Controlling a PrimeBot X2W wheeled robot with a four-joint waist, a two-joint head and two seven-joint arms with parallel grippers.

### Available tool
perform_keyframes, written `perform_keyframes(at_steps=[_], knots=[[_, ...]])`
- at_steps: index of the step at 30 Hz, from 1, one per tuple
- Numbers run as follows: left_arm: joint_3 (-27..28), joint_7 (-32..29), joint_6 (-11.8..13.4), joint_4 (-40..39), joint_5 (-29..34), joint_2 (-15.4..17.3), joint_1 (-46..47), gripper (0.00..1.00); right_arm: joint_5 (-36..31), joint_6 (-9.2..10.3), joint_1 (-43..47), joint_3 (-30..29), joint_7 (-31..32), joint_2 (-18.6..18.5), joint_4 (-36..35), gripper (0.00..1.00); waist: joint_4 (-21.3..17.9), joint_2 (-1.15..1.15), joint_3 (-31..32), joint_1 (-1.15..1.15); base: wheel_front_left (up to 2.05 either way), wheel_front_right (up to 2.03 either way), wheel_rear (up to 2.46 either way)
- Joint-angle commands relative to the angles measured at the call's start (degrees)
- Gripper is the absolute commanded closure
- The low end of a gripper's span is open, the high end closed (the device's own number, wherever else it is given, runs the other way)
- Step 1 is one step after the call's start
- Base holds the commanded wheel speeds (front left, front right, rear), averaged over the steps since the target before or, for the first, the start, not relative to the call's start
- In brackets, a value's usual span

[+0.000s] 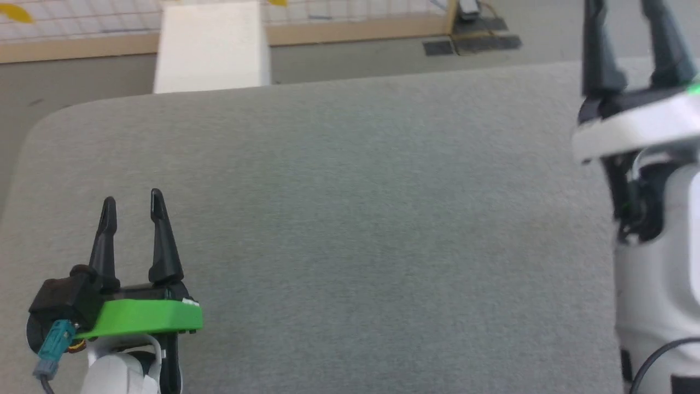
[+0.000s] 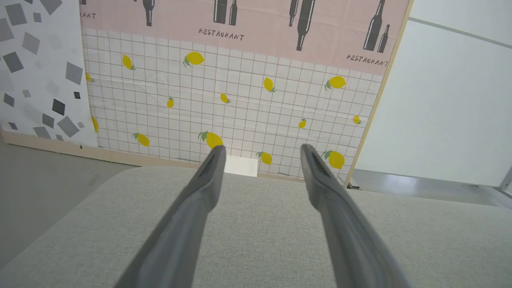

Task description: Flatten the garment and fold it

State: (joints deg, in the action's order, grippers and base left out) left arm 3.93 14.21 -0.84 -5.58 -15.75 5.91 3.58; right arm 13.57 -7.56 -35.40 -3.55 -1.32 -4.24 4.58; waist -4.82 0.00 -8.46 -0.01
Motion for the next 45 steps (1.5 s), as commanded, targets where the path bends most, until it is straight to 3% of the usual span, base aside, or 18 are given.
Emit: perform_keyframes(at_steps=[1, 6, 10, 22, 38, 39, 45], knots=[[-0.20, 0.04, 0.71, 0.68, -0.40, -0.29, 0.82, 0.00, -0.01, 0.08, 2.42, -0.42, -2.36, 0.68, -0.17, 0.00, 5.99, 0.00, 4.73, 0.01, 0.00, 0.00, 0.00], [-1.55, -0.06, 1.78, 3.01, -0.26, -0.99, 1.62, 0.00, 0.56, 0.08, 10.60, -0.17, -10.47, 1.31, 2.71, 0.00, 8.24, 0.00, 5.70, 0.01, 0.00, 0.00, 0.00], [-2.77, -0.59, 2.29, 4.76, 0.45, -1.14, 1.95, 0.00, 0.36, 0.08, 16.11, 0.45, -12.80, 1.34, 5.97, 0.00, 8.92, 0.00, 5.83, 0.01, 0.00, 0.00, 0.00], [-6.48, -0.75, 1.96, 12.56, 1.35, -1.54, 1.43, 0.00, -5.18, 0.08, 27.69, -1.30, -13.65, 1.35, 6.19, 0.00, 7.54, 0.00, 7.27, 0.01, 0.00, 0.00, 0.00], [-10.68, 0.70, 1.39, 18.99, 2.81, -2.29, -0.65, 0.00, -3.98, 0.08, 35.13, -2.02, -13.67, 1.35, 6.80, 0.00, 7.00, 0.00, 7.88, 0.01, 0.00, 0.00, 0.00], [-10.65, 0.26, 1.49, 18.85, 2.97, -2.16, -0.19, 1.00, -4.39, 0.00, 34.51, -1.98, -13.35, 1.36, 6.89, 1.00, 6.99, 0.00, 7.88, 0.01, 0.00, 0.00, 0.00], [-10.53, 0.06, 1.45, 18.70, 3.13, -2.17, -0.20, 1.00, -4.53, 0.00, 34.51, -1.90, -13.17, 1.36, 6.78, 1.00, 6.94, 0.00, 7.89, 0.01, 0.00, 0.00, 0.00]])
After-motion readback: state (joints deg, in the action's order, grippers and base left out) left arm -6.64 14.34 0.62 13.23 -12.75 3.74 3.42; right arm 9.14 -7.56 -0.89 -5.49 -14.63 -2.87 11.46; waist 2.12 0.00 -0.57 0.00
